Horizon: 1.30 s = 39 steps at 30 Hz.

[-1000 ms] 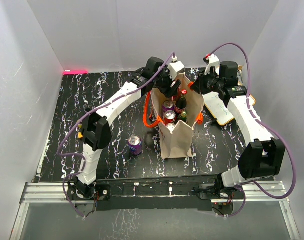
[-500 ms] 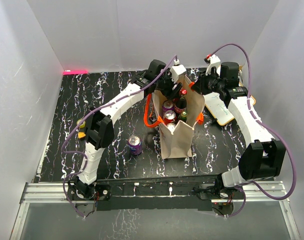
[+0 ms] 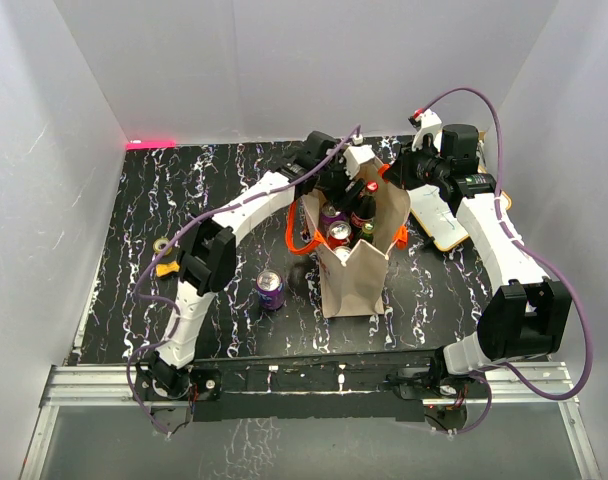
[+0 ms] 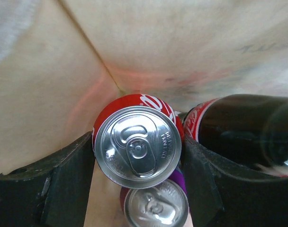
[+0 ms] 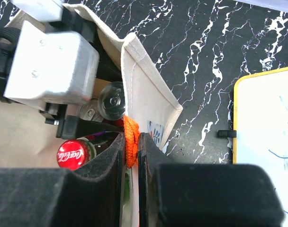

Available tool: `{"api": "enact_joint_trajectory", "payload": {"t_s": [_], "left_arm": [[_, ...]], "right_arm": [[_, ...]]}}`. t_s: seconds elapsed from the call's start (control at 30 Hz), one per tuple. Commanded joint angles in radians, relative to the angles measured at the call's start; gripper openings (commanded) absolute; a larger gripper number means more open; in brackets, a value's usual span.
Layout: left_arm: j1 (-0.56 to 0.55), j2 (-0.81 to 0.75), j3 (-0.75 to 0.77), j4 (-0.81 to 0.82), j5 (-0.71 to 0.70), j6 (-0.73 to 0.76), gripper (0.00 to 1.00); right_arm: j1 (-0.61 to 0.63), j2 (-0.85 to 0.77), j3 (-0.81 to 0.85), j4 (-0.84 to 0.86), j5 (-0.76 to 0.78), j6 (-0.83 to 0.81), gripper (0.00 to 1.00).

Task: Place the beverage into the canvas bag
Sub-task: Place the drink in the canvas bag.

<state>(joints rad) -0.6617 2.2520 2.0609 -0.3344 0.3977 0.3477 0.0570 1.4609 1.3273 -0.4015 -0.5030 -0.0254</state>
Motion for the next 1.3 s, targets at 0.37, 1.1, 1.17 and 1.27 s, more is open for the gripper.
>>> {"api": "enact_joint_trajectory", "payload": {"t_s": [0.37, 1.1, 1.17, 1.27], "left_arm": [[0.008, 0.007, 0.052, 0.022, 0.016, -0.050, 0.44], [0.008, -0.101, 0.103, 0.033, -0.077, 0.005, 0.81], [0.009, -0.124, 0.102, 0.038, -0.093, 0.018, 0.81], [0.008, -0.167, 0.094, 0.050, -0.105, 0.035, 0.79]], "right_arm": [[-0.015, -0.063, -0.010, 0.020, -0.011, -0.006, 0.08], [-0.016, -0.054, -0.001, 0.024, -0.018, -0.001, 0.08], [-0.017, -0.048, 0.007, 0.022, -0.020, -0.002, 0.08], [-0.017, -0.037, 0.025, 0.015, -0.025, -0.007, 0.08]]}}
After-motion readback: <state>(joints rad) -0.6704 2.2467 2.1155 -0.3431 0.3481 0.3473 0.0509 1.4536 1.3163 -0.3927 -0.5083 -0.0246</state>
